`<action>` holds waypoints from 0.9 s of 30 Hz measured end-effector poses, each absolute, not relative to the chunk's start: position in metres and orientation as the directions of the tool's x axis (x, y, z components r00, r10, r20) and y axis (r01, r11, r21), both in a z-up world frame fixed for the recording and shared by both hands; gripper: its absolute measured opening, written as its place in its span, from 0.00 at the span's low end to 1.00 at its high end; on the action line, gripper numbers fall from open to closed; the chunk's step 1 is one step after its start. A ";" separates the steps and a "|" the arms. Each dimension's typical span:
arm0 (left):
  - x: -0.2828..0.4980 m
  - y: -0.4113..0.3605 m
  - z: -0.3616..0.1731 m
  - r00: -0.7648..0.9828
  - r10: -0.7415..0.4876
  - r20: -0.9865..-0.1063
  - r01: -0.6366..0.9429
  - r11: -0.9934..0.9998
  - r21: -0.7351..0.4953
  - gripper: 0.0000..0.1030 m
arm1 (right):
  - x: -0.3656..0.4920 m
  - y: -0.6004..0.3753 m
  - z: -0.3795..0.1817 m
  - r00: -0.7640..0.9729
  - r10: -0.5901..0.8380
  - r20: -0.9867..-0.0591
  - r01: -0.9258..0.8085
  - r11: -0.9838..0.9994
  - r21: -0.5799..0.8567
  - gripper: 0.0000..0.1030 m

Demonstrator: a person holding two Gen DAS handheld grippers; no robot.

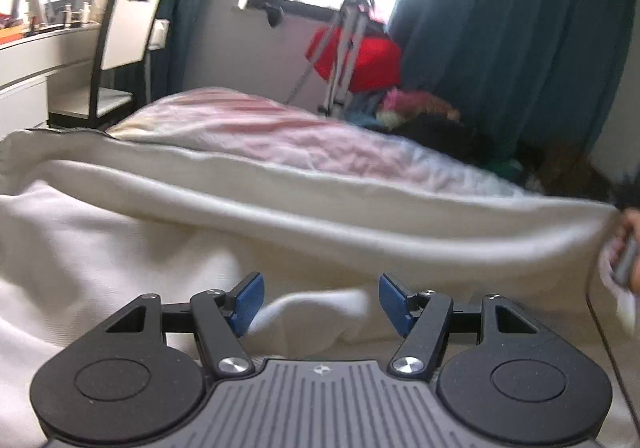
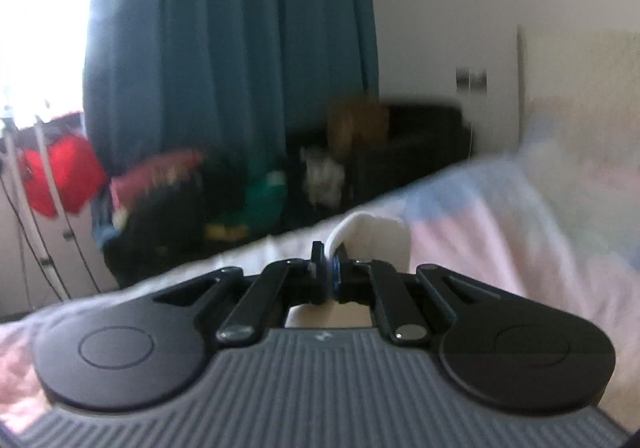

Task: Fold clothes

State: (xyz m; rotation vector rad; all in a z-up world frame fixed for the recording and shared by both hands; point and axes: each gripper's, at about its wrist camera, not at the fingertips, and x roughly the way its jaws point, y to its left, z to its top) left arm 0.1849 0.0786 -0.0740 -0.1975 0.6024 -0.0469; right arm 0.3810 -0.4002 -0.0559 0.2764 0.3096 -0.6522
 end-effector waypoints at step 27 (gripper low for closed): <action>0.184 0.058 -0.080 0.800 -0.097 -0.592 0.029 0.992 -0.124 0.73 | 0.267 -0.435 -0.112 0.763 -0.010 -0.647 0.507 0.631 0.587 0.75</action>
